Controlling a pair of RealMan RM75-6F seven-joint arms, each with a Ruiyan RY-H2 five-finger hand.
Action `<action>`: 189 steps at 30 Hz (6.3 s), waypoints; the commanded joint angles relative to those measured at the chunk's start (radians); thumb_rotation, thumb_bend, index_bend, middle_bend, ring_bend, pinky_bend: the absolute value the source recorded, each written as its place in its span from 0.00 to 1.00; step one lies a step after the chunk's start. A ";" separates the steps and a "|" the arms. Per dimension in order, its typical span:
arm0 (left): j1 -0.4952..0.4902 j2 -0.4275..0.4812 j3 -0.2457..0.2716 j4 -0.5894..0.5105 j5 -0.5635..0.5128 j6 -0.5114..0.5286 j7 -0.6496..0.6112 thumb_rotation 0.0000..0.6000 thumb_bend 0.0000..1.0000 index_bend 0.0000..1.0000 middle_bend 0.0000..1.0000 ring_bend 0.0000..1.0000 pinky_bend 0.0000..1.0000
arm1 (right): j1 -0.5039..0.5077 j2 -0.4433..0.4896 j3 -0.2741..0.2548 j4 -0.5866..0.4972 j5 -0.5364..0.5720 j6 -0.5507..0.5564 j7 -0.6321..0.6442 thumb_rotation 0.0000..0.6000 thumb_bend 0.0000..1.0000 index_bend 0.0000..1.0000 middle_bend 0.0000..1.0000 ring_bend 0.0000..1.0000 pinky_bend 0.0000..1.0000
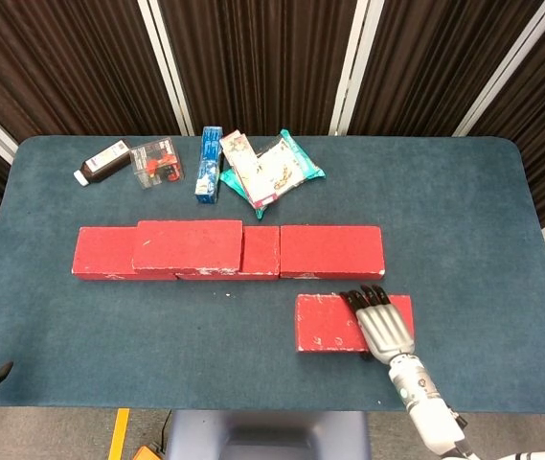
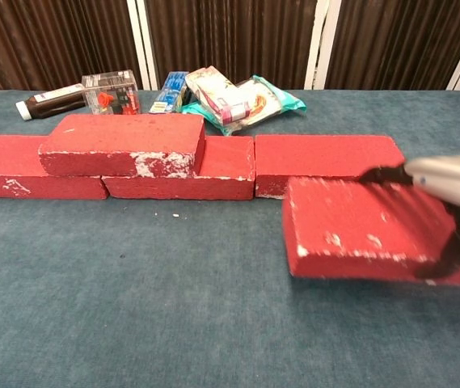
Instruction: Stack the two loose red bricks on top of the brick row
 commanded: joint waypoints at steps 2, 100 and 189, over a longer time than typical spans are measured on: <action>0.000 0.001 0.000 0.000 -0.001 -0.001 -0.002 1.00 0.20 0.00 0.00 0.00 0.00 | 0.023 0.007 0.031 -0.024 0.000 0.014 -0.031 1.00 0.37 0.29 0.27 0.14 0.00; -0.011 -0.005 -0.021 -0.017 -0.084 -0.023 0.046 1.00 0.20 0.00 0.00 0.00 0.00 | 0.622 -0.279 0.335 0.545 0.706 -0.147 -0.180 1.00 0.39 0.32 0.26 0.14 0.00; -0.021 -0.020 -0.027 -0.018 -0.104 -0.034 0.065 1.00 0.20 0.00 0.00 0.00 0.00 | -0.159 0.155 -0.210 0.027 -0.665 0.406 0.338 1.00 0.12 0.14 0.08 0.00 0.00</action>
